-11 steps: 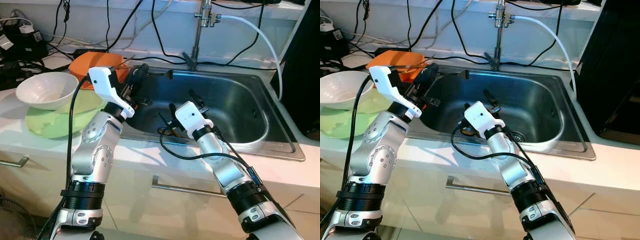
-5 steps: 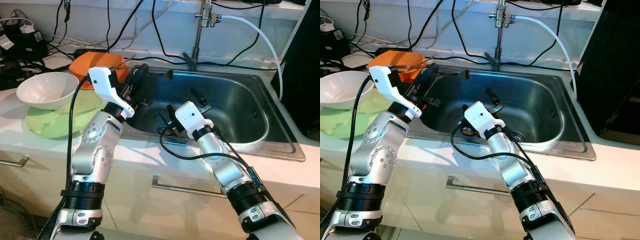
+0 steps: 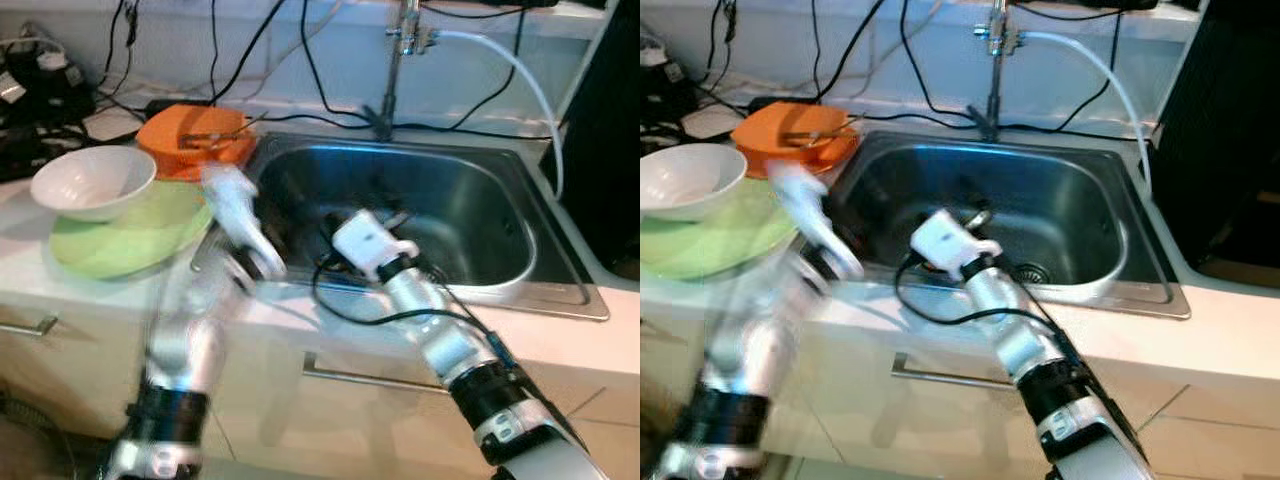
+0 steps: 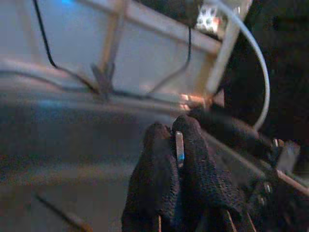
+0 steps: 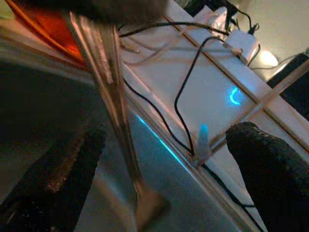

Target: Kitchen organization

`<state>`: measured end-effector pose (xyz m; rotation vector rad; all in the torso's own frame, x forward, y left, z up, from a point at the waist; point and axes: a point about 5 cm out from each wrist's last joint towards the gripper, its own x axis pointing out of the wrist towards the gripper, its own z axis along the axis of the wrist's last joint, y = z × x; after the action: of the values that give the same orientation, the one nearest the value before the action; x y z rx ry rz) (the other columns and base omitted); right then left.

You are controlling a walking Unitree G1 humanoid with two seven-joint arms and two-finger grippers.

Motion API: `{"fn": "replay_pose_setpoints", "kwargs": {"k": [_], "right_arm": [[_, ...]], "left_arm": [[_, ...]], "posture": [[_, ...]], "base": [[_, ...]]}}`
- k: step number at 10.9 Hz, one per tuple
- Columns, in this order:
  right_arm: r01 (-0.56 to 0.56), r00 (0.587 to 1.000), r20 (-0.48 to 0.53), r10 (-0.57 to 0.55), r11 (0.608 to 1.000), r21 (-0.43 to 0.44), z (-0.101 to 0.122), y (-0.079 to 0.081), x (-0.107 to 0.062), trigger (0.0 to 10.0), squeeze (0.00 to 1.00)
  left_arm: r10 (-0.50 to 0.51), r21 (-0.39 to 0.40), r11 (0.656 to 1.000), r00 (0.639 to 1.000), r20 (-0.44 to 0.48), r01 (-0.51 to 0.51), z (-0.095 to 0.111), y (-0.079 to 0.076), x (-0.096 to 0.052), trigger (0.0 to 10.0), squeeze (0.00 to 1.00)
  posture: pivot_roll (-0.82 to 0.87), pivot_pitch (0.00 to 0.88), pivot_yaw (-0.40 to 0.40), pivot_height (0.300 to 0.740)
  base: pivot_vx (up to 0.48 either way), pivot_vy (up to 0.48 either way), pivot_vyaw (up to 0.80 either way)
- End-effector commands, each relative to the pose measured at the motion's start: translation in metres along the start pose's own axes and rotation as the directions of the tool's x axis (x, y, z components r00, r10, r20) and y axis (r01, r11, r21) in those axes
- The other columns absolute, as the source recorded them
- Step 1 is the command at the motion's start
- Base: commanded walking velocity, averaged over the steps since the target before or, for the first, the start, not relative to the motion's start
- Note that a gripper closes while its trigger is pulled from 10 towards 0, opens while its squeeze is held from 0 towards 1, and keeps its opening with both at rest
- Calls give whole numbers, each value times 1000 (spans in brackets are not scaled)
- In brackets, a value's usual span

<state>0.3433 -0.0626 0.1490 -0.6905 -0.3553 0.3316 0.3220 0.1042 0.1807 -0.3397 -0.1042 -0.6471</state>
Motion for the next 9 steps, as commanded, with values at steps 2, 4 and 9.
{"fn": "replay_pose_setpoints", "kwargs": {"k": [2,4,9], "right_arm": [[10,1000,14,-9,1000,-19,2,-4,4,10000,0],[13,1000,18,-12,1000,-25,2,-3,4,10000,0],[5,1000,30,-4,1000,-27,4,-2,5,10000,0]], "left_arm": [[-24,24,999,999,23,24,11,-1,3,10000,0],[-29,23,999,999,16,29,11,-1,3,10000,0],[-43,45,998,999,8,42,17,1,3,10000,0]], "posture": [[211,0,19,740],[211,0,19,740],[216,0,18,740]], "base": [[0,0,0],[0,0,0],[0,0,0]]}}
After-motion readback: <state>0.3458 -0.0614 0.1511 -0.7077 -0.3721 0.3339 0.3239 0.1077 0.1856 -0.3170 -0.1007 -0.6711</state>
